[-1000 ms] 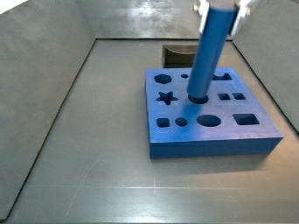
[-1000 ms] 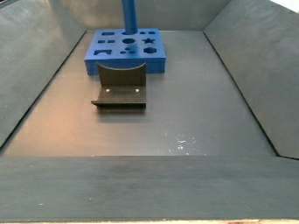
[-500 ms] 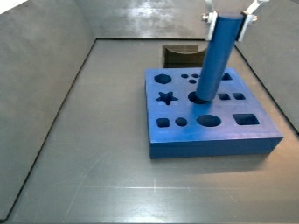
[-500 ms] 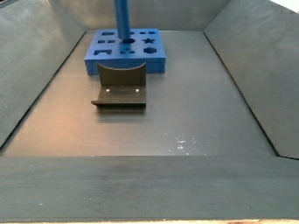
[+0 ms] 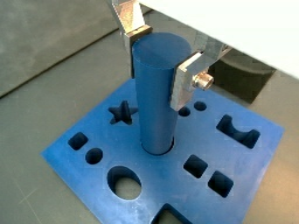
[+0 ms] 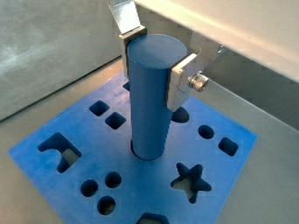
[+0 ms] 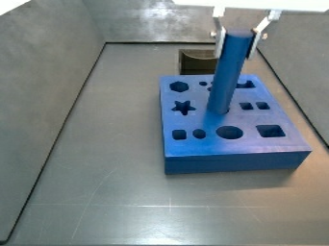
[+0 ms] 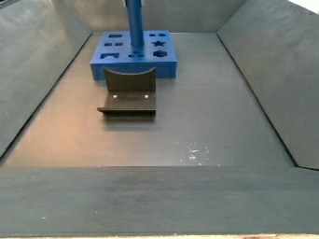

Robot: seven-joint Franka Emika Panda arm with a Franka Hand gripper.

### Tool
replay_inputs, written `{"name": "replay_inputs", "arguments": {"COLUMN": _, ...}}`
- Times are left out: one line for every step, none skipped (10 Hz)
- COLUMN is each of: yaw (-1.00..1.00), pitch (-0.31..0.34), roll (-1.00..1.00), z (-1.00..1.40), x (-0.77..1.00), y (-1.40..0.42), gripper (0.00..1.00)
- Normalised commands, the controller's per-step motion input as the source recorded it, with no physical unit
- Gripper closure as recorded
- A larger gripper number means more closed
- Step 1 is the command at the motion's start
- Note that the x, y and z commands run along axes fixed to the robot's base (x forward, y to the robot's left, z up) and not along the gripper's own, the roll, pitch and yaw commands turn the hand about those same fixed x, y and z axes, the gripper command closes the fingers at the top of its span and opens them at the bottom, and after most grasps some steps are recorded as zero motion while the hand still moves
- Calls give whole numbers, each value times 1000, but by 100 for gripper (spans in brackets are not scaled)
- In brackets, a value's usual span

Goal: Pick up the round object. Move up. Place the round object on the fixture. Regrasp the round object. Move to above the board. Insert the round object.
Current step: Insert the round object.

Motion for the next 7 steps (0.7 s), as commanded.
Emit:
{"name": "replay_inputs", "arguments": {"yaw": -146, "pitch": -83, "roll": -44, "z": -766, "x": 194, "y": 0, "gripper": 100}}
{"name": "replay_inputs", "arguments": {"yaw": -137, "pitch": -91, "roll": 0, "z": -871, "x": 194, "y": 0, "gripper": 100}}
{"name": "replay_inputs", "arguments": {"yaw": -126, "pitch": -97, "roll": 0, "z": -814, "x": 174, "y": 0, "gripper": 100}}
{"name": "replay_inputs", "arguments": {"yaw": -94, "pitch": -74, "roll": 0, "z": -586, "x": 131, "y": -11, "gripper": 100}}
{"name": "replay_inputs", "arguments": {"yaw": 0, "pitch": 0, "roll": 0, "z": -106, "x": 0, "y": 0, "gripper": 100}}
{"name": "replay_inputs", "arguments": {"yaw": 0, "pitch": -3, "roll": -21, "z": 0, "x": 0, "y": 6, "gripper": 100}}
{"name": "replay_inputs", "arguments": {"yaw": 0, "pitch": 0, "roll": 0, "z": 0, "x": 0, "y": 0, "gripper": 100}}
